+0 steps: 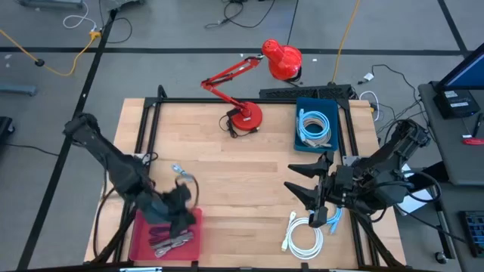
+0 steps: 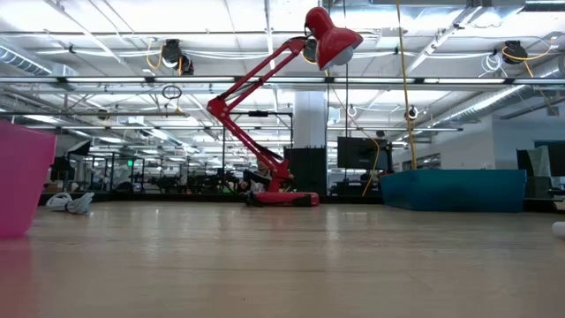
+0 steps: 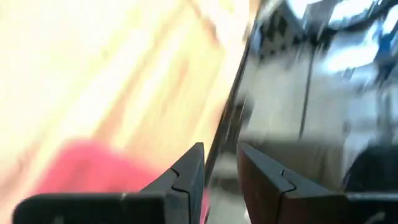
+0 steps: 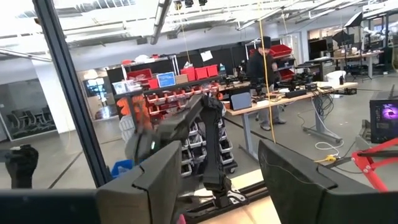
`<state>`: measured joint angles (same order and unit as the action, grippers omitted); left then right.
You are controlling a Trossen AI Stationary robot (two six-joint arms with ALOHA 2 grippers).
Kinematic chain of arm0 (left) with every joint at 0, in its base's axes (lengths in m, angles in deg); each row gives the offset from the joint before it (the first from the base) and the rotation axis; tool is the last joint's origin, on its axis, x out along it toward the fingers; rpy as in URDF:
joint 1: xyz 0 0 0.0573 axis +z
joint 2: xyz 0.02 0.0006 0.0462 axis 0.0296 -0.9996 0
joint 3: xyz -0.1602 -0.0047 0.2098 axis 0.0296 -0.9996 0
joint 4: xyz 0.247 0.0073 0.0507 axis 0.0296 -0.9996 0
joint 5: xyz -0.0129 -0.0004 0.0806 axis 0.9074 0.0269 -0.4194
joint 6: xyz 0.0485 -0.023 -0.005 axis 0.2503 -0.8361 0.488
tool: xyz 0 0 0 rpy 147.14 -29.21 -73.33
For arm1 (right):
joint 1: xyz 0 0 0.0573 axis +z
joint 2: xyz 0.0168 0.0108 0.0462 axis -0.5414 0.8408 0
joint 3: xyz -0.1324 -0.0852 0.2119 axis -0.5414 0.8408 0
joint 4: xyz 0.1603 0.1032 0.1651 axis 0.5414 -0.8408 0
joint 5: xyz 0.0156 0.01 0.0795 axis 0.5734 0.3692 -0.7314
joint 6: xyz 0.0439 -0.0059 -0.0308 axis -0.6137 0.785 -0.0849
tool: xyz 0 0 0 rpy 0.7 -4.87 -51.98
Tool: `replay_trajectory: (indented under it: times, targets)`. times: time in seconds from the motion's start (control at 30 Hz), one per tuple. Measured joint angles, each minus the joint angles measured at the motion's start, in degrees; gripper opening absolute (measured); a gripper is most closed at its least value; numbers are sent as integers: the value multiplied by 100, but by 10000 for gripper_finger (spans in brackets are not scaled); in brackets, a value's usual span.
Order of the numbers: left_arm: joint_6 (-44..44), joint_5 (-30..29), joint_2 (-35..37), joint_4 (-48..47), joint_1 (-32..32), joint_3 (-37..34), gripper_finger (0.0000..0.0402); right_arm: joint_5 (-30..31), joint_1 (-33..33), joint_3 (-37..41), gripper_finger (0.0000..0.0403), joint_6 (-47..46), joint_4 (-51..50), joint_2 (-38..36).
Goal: Sort cables
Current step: Put the blue usb cable into the blue bin
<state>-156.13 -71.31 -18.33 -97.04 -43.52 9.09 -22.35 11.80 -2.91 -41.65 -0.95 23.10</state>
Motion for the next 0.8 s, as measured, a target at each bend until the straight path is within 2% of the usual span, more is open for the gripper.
replay_trajectory:
  times: [0.13,0.33,0.43,0.53,0.63,0.7,0.8]
  targets:
    - [-259,-422,327,-277,372,98,92,118,0,0,205,-42,-84,2]
    - [-1792,-429,315,-3026,701,83,92,125,2,-2,205,-367,-346,2]
    - [-2363,-438,227,-3855,943,81,92,372,2,-7,205,-645,-793,2]
    - [-2273,-564,231,-3845,1153,80,92,1121,8,-7,205,-1164,-1772,2]
    - [-1898,-666,226,-3444,1330,80,92,1917,19,-7,205,-2401,-3240,-5]
    - [-1613,-732,229,-3120,1419,80,92,1821,-96,-7,205,-3531,-4260,-55]
    - [-1267,-731,226,-2730,1511,80,92,957,-534,-9,205,-5132,-5963,-101]
